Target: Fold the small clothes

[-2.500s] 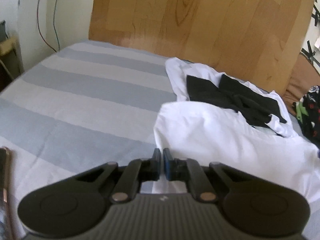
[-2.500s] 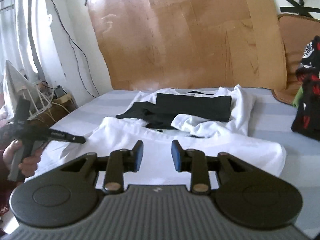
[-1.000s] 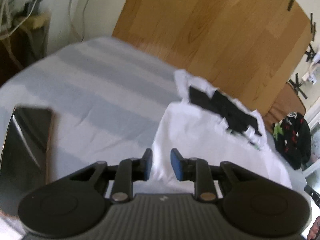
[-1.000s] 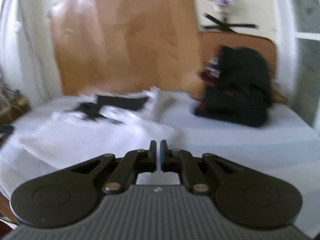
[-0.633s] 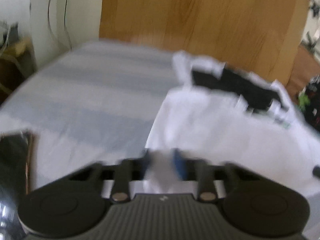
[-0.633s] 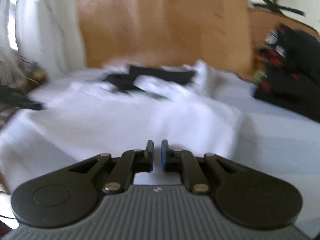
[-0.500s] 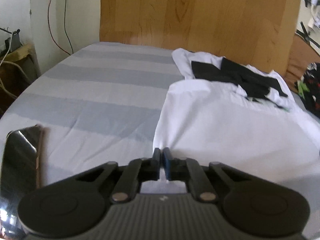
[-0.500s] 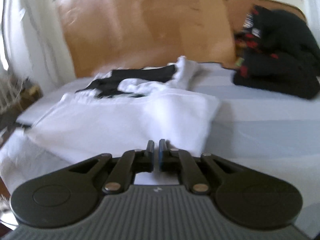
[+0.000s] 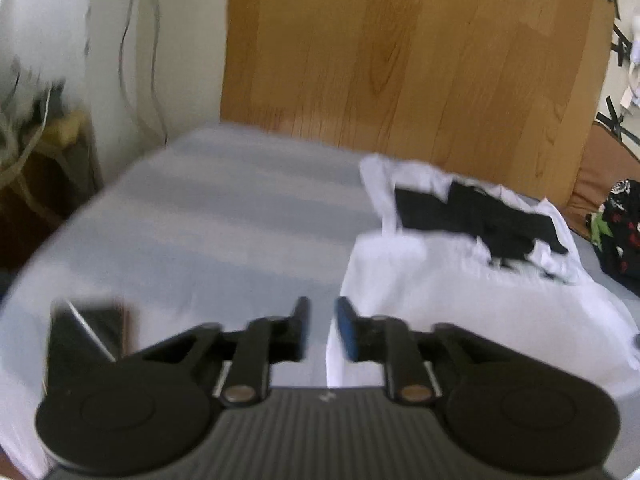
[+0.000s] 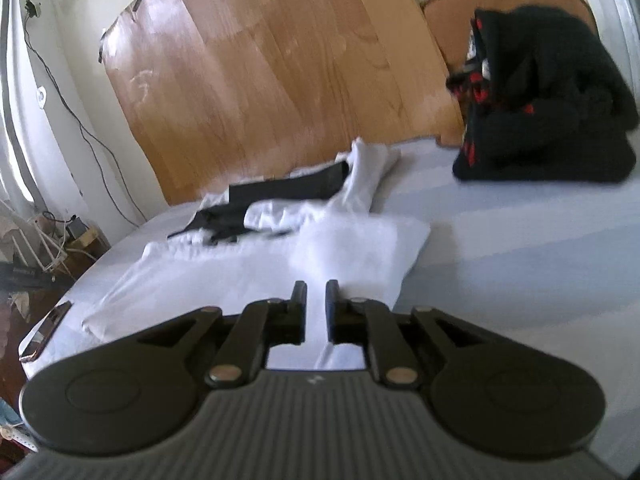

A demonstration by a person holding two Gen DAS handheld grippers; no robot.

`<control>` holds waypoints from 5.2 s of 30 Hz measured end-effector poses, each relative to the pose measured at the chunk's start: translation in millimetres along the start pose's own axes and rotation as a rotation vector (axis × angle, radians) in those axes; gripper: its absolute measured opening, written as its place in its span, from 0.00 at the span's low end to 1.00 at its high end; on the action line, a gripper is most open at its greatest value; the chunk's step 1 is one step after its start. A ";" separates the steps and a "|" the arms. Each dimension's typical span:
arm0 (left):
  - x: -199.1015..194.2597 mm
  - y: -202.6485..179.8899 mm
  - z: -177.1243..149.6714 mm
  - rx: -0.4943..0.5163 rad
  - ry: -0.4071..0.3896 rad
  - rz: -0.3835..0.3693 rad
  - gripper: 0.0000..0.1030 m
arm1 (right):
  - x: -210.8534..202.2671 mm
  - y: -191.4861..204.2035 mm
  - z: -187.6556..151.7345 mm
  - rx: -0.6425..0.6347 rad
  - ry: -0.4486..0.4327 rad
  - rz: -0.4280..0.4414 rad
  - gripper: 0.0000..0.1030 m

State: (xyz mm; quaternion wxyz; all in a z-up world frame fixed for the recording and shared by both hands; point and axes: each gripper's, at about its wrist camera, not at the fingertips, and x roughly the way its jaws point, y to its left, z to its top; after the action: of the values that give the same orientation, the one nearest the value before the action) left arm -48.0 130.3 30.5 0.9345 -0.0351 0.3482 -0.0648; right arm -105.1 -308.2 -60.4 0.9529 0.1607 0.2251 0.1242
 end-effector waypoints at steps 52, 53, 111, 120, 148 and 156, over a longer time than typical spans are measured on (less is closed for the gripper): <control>22.2 11.2 -59.6 0.047 -0.052 -0.228 0.24 | 46.9 70.2 -10.2 -0.263 0.084 0.047 0.15; 23.6 19.5 -64.7 0.016 -0.029 -0.219 0.27 | 49.0 63.8 -15.8 -0.224 0.111 0.031 0.17; 77.4 -6.9 -2.8 -0.110 0.042 -0.118 0.25 | 52.1 -32.1 44.1 0.129 -0.131 -0.271 0.08; 32.7 -63.2 1.1 -0.063 -0.087 -0.324 0.27 | 74.5 80.0 54.3 -0.020 -0.076 0.104 0.21; 30.4 -101.9 -32.5 0.086 -0.115 -0.269 0.38 | 80.8 49.7 41.1 0.044 -0.036 0.054 0.15; 65.1 -123.4 -63.5 0.245 -0.080 -0.198 0.52 | 123.2 69.5 -1.6 -0.067 0.130 0.105 0.16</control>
State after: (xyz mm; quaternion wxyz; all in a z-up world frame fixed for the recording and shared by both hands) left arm -52.8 -2.5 -45.9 0.9339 0.0423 0.2951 -0.1974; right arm -10.3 -206.0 -84.5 0.9333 0.1322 0.2732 0.1917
